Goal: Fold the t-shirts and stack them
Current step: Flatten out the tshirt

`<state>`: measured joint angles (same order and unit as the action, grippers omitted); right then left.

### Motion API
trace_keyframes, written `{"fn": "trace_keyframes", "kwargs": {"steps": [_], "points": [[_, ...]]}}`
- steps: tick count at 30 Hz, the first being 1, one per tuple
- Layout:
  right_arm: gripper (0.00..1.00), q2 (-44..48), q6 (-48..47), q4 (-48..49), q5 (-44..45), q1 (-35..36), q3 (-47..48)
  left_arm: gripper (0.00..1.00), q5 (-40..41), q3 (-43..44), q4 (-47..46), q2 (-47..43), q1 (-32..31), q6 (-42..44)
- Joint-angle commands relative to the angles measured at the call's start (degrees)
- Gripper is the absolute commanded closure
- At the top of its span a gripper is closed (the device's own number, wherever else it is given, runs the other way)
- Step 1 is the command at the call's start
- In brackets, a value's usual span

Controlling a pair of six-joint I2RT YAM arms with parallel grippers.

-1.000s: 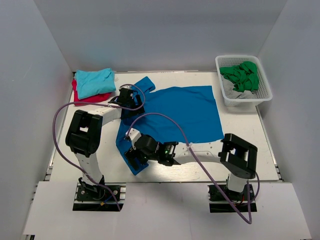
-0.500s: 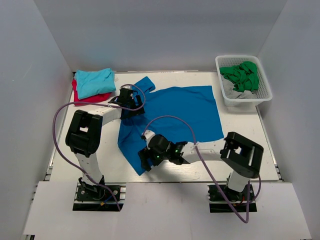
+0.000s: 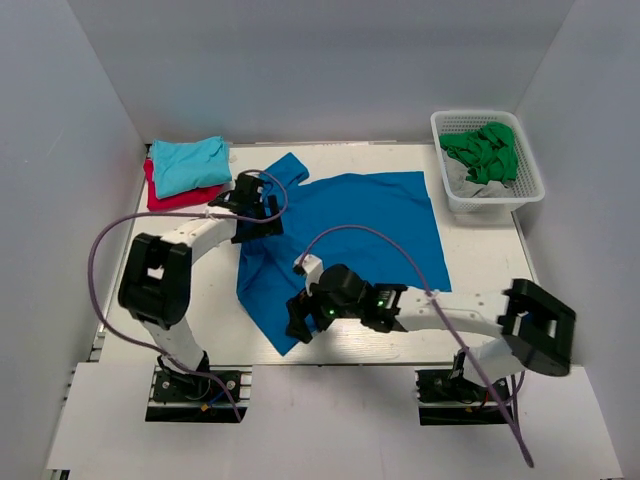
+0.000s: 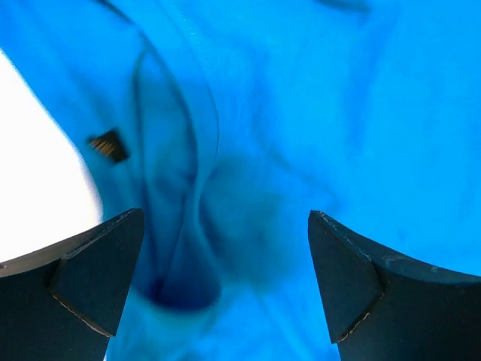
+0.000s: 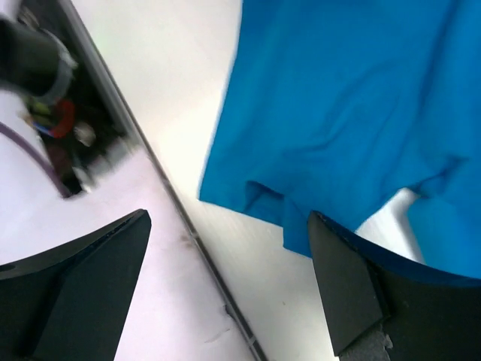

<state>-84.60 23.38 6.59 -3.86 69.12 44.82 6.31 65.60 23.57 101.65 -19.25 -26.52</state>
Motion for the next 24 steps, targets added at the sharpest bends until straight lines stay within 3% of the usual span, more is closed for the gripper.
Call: {"fn": "trace_keyframes", "kwargs": {"steps": [1,5,6,9,13,20,24], "points": [[0.10,6.36,-0.44,-3.41,5.85,-0.48,0.80,0.00,1.17,1.90,4.73,-9.88,-0.18,0.77],[0.10,12.52,6.58,-11.23,24.27,-3.54,-0.34,0.00,-7.25,-0.82,1.23,-15.07,-0.79,0.07],[0.10,12.87,9.38,-16.64,26.08,-5.04,-0.61,0.00,-9.53,-1.44,1.21,-15.07,-0.79,0.07],[0.10,16.82,14.85,-20.64,32.23,-8.21,-2.97,0.00,-13.85,-4.33,-0.27,-15.60,-2.11,-1.43],[0.10,19.99,16.35,-21.00,32.95,-16.79,-7.02,0.00,-25.44,-10.66,-7.83,-15.52,-4.83,-3.53],[0.10,16.40,13.63,-19.87,28.31,-27.71,-6.94,0.00,-16.86,-13.66,-7.23,-11.82,-7.30,-6.78],[0.10,12.62,12.92,-16.71,23.55,-31.06,-8.43,0.00,-6.96,-13.66,-3.10,-11.82,-6.69,-8.01]]}}
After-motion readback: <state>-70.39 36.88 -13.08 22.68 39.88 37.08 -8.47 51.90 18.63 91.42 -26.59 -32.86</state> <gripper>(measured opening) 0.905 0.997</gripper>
